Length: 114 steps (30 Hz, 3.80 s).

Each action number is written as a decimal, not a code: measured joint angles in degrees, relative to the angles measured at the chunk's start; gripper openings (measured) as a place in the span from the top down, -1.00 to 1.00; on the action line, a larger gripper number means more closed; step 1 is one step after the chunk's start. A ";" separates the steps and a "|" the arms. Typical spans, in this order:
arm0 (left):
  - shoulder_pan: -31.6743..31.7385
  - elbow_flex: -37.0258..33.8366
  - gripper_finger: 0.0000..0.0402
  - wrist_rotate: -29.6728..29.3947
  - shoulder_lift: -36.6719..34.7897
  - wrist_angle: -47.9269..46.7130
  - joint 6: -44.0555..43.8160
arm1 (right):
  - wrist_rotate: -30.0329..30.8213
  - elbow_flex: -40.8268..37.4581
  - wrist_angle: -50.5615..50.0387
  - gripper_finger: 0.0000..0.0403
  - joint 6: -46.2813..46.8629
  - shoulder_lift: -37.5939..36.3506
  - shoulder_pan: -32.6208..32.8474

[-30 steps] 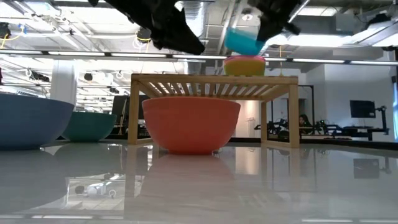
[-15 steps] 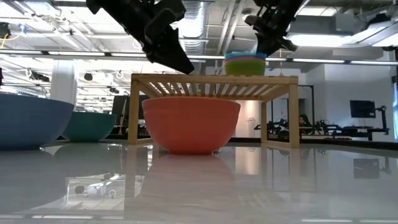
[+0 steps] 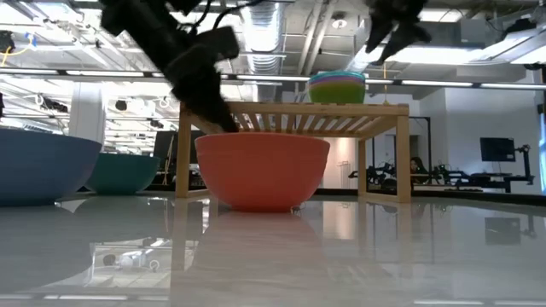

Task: Place and stack bowls onto a shelf
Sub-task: Put the orange bowl on the shelf, then stack the blue bowl on top of the orange bowl on the shelf

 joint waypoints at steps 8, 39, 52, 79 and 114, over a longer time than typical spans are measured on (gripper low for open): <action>-0.01 -3.25 0.27 -0.13 -0.02 1.72 -2.91 | 6.19 -10.25 2.76 -0.13 8.31 -8.49 15.72; 2.59 -2.62 0.95 5.14 6.67 6.78 -9.78 | 14.10 -14.27 3.04 -0.13 11.99 -9.87 28.66; 3.45 7.18 1.00 0.73 -3.11 -9.46 -3.59 | 20.18 -28.83 15.36 -0.07 18.73 -9.81 39.10; 43.41 31.90 1.00 13.26 2.94 -20.45 -1.06 | 17.50 -40.12 39.24 -0.06 17.97 -4.16 41.54; 44.91 44.14 0.15 15.56 3.21 -37.40 3.53 | 16.79 -40.12 38.67 -0.06 16.81 -4.22 40.56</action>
